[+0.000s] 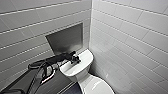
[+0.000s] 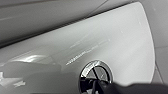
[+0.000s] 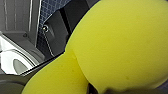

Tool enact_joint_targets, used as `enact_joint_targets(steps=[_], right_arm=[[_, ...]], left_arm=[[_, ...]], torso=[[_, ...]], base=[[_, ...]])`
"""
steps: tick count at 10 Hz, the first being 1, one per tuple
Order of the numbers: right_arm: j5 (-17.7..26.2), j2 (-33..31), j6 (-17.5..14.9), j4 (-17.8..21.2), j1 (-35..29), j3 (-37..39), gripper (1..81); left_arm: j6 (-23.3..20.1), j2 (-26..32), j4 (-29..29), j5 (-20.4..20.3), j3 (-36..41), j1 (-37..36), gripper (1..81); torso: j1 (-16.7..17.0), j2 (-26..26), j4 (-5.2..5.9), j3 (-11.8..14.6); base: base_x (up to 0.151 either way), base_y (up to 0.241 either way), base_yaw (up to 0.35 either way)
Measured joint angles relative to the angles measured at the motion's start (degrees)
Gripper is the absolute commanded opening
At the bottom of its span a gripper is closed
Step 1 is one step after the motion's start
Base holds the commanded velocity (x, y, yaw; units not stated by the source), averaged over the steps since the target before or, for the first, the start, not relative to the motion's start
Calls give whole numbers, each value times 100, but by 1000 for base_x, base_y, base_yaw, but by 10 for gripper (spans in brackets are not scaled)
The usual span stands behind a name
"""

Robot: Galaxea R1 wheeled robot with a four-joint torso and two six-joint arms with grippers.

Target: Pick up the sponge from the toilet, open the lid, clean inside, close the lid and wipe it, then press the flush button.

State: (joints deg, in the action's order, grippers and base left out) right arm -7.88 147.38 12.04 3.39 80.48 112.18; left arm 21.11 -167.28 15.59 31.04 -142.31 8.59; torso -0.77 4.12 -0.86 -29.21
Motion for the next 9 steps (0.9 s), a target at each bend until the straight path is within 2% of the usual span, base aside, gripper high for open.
enact_joint_targets(steps=[3,9], right_arm=[[2,5,0,0,0,4,10],[13,112,0,-1,0,161,10]], left_arm=[[-1,471,111,116,887,-111,10],[-177,2081,2,258,4345,-529,10]], torso=[[0,0,-2,0],[-2,-2,-2,0]], base=[[0,0,0],[0,0,0]])
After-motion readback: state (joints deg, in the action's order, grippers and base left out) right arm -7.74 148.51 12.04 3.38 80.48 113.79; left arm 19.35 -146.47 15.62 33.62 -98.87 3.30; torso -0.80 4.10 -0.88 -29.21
